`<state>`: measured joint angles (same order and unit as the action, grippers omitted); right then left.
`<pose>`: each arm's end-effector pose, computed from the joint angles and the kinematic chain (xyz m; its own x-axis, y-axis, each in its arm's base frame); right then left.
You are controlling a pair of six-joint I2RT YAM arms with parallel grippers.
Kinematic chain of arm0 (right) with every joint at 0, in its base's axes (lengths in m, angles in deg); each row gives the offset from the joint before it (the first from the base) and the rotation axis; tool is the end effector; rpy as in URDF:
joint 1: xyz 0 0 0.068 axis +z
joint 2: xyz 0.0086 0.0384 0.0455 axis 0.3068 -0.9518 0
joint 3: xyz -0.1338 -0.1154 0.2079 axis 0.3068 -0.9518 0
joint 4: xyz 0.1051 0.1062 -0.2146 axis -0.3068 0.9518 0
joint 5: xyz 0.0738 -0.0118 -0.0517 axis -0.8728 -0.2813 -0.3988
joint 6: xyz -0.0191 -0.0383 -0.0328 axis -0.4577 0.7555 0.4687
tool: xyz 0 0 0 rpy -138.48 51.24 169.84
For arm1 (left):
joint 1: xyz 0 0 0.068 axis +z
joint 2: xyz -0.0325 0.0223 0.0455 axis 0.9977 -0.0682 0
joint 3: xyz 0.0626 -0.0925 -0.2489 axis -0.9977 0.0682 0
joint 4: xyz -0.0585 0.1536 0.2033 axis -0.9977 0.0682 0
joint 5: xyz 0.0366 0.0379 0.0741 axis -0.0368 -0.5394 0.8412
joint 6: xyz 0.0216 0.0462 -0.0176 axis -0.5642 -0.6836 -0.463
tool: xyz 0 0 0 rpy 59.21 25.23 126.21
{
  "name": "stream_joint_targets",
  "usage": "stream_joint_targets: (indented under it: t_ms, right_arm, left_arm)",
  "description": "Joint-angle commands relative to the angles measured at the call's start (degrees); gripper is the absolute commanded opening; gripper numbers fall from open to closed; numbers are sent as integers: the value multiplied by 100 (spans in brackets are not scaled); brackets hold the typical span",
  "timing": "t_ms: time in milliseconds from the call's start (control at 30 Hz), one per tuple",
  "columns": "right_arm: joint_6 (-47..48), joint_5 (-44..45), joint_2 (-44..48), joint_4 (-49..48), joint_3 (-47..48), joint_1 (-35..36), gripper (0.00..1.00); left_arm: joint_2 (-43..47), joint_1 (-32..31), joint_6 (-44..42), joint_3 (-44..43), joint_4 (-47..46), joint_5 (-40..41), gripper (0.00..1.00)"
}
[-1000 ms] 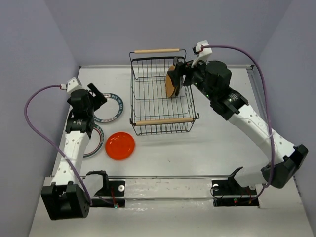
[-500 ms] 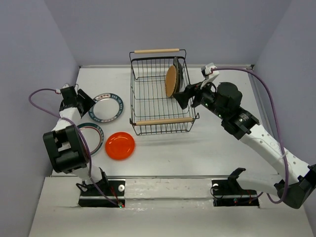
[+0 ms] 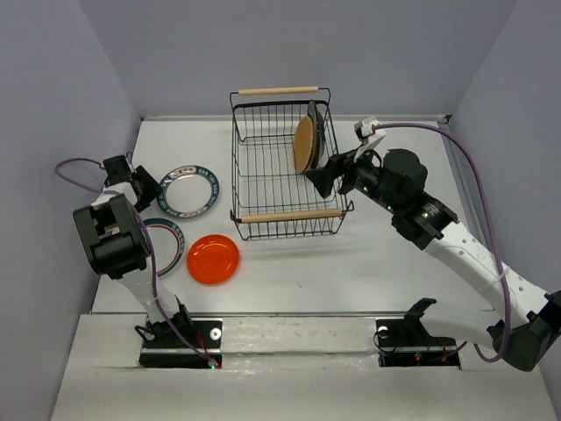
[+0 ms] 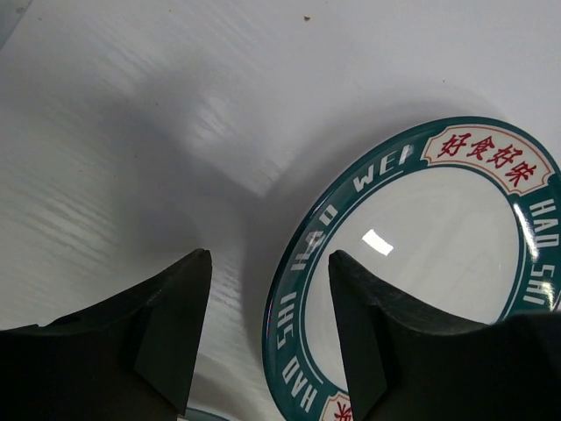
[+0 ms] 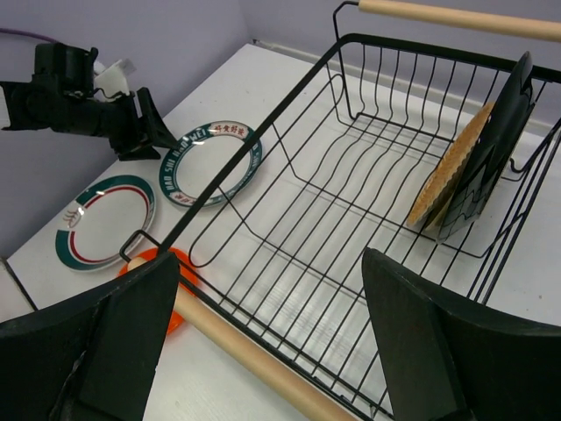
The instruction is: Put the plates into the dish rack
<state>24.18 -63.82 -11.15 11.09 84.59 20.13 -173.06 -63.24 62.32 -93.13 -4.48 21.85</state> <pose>0.1977 0.1581 0.4069 -0.1844 0.0964 -0.9781 -0.6530 0.7317 0.1952 0.3559 0.1438 0.1858 -0.4982 -0.5661 -0.6567 -0.4670 0.8134 -0.3469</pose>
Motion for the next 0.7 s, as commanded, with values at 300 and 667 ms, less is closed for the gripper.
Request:
stream_joint_targets:
  t_ms: [300,667]
  right_arm:
    - [-46,-89,-160,-290,73,50,89]
    - [-125,-317,-432,-299,152,50,89]
  left_arm:
    - [-732,26,-316,-423,-230,-1212,44]
    - [-312,105,53,-230,-687,-1414,6]
